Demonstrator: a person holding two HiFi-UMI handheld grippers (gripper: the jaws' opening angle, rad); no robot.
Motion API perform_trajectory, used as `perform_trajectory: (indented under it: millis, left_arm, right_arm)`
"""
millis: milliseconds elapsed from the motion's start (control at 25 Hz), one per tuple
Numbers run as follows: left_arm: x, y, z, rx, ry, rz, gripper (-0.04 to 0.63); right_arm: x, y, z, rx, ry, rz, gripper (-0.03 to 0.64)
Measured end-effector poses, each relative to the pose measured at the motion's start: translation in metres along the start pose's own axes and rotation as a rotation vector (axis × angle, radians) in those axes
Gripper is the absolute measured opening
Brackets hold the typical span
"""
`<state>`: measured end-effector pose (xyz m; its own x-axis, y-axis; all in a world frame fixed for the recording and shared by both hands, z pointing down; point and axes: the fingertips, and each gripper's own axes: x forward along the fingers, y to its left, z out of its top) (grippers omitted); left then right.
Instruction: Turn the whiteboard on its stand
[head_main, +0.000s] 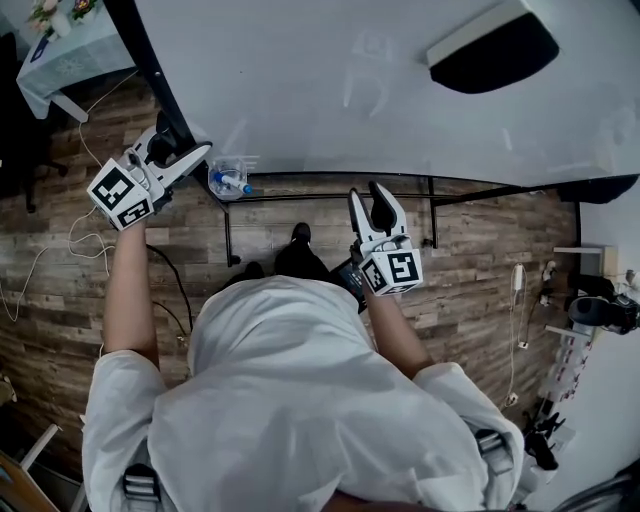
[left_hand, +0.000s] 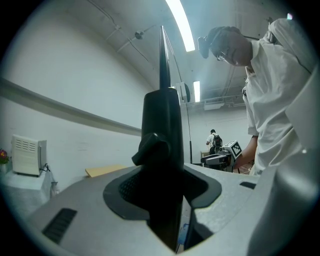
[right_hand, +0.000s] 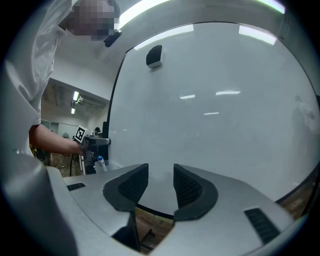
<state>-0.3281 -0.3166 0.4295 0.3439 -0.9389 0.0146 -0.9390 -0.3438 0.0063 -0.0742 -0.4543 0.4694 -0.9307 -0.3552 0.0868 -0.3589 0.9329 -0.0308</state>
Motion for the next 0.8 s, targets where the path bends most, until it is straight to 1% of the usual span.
perform_trajectory:
  millis: [200, 320, 440, 600, 800]
  left_arm:
    - [-0.005, 0.002, 0.001, 0.008, -0.003, 0.005, 0.195]
    - [-0.004, 0.001, 0.000, 0.009, -0.005, 0.007, 0.195]
    - [-0.004, -0.001, 0.001, 0.007, -0.001, 0.004, 0.193]
    - [-0.036, 0.015, 0.010, 0.013, -0.006, 0.002, 0.193]
    - [-0.053, 0.022, 0.006, 0.009, 0.003, 0.009, 0.193]
  right_arm:
    - [-0.008, -0.007, 0.004, -0.031, -0.003, -0.020, 0.152]
    - [-0.014, -0.009, 0.004, -0.062, 0.004, -0.018, 0.152]
    - [-0.018, -0.012, 0.005, -0.069, 0.008, -0.020, 0.152]
    - [-0.006, 0.016, 0.014, -0.085, 0.008, -0.024, 0.149]
    - [-0.003, 0.024, 0.015, -0.094, 0.012, -0.020, 0.147]
